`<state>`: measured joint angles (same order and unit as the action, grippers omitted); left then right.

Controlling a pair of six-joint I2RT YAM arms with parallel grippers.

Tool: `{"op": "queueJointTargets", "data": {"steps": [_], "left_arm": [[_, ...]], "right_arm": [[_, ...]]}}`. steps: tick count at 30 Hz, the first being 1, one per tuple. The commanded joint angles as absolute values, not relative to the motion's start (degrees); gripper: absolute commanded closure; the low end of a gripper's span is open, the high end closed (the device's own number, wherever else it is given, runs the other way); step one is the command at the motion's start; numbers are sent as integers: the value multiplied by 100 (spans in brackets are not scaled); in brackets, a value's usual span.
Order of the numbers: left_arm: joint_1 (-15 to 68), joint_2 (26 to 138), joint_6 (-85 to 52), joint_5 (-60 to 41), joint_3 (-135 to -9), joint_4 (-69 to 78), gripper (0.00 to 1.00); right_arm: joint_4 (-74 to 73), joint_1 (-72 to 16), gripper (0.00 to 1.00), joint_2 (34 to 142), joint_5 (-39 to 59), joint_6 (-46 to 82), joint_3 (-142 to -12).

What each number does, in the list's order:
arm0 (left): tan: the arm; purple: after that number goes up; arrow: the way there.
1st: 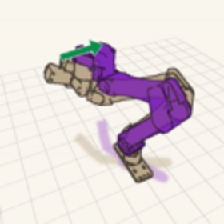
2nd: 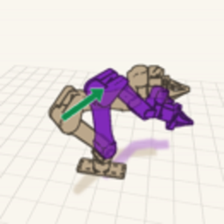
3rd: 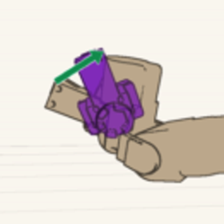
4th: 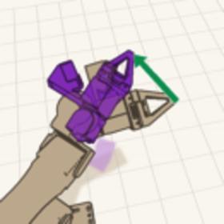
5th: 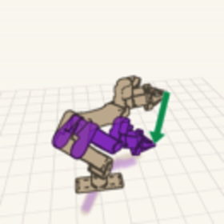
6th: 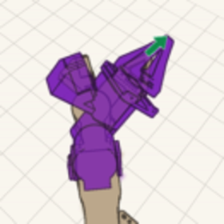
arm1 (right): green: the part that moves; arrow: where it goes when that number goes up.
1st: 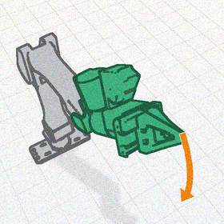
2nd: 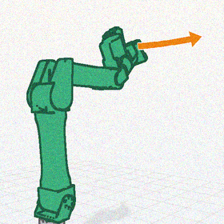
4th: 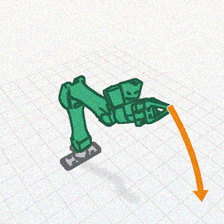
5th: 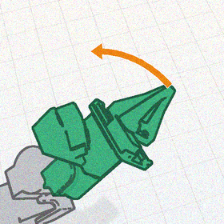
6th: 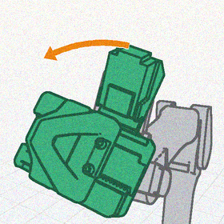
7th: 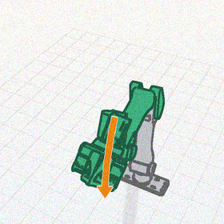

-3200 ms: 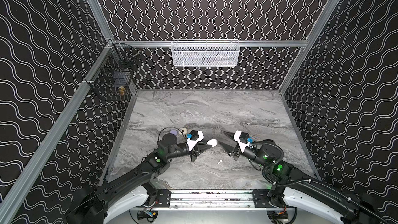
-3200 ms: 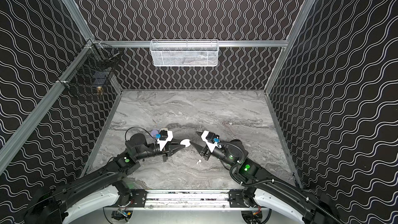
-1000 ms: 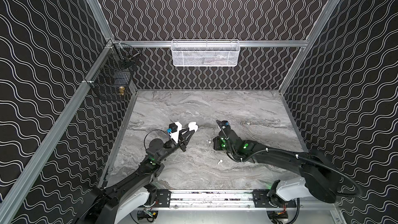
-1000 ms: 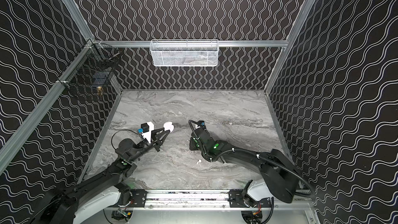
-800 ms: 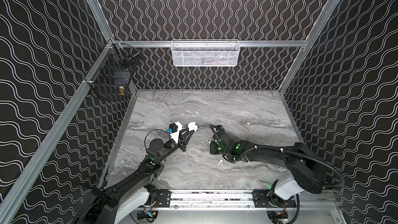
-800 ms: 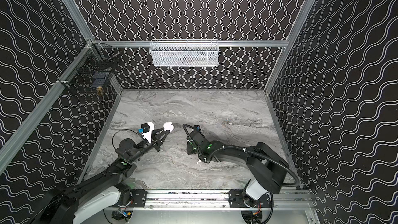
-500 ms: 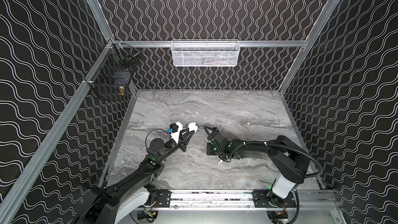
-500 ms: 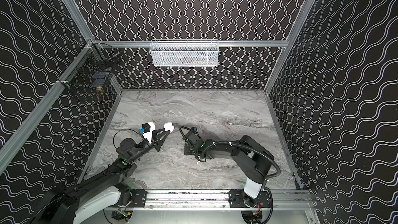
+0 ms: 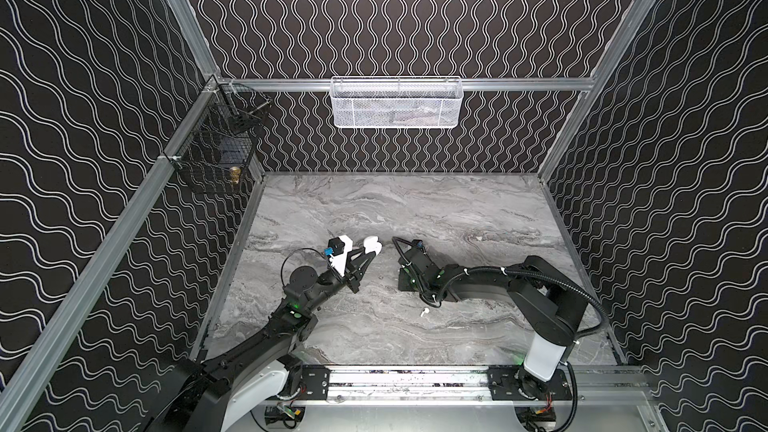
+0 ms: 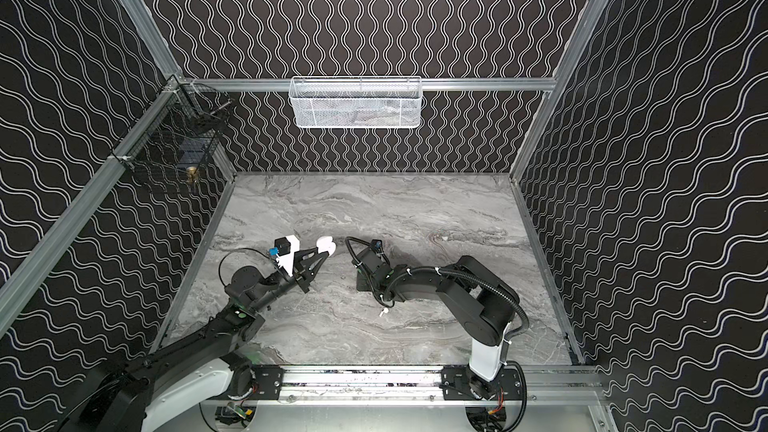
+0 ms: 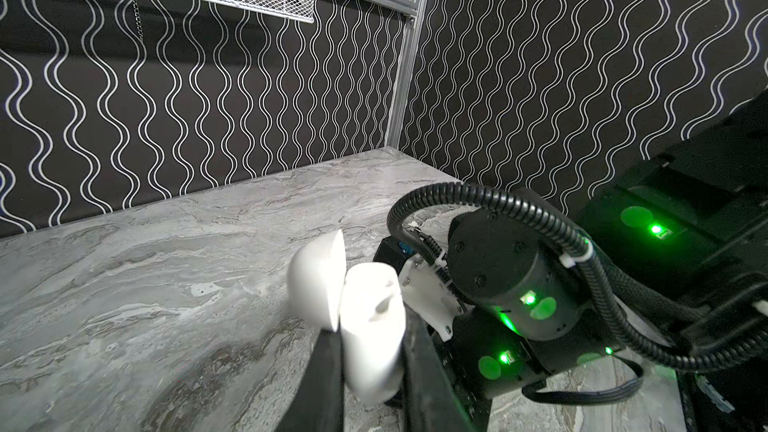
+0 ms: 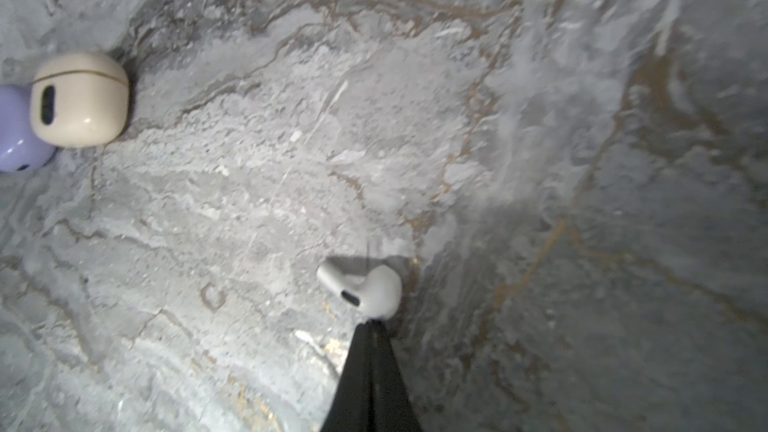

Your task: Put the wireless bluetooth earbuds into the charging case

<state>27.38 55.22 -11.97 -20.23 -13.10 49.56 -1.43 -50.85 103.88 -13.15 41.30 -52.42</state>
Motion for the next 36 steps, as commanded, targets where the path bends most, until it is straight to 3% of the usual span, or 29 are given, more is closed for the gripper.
{"op": "queueJointTargets", "data": {"steps": [1, 18, 21, 28, 36], "left_arm": [[2732, 5520, -1195, -2073, -1362, 5098, 100], [2729, 5521, -1204, -2084, -1369, 5075, 100], [2734, 5535, -1204, -2098, -1371, 5111, 100], [2731, 5502, -1204, -2052, -1353, 5104, 100], [2727, 5390, -1318, -1329, -1209, 4931, 100]], "right_arm": [[94, -5055, 98, 10448, -1476, 4109, -5306], [539, -4966, 95, 10265, -2011, 3914, -5616], [716, -4966, 87, 9948, -2175, 3855, -5591], [1486, -4976, 57, 10057, -1993, 3497, -6235], [2026, -4989, 50, 10770, -1754, 3280, -6923]]}}
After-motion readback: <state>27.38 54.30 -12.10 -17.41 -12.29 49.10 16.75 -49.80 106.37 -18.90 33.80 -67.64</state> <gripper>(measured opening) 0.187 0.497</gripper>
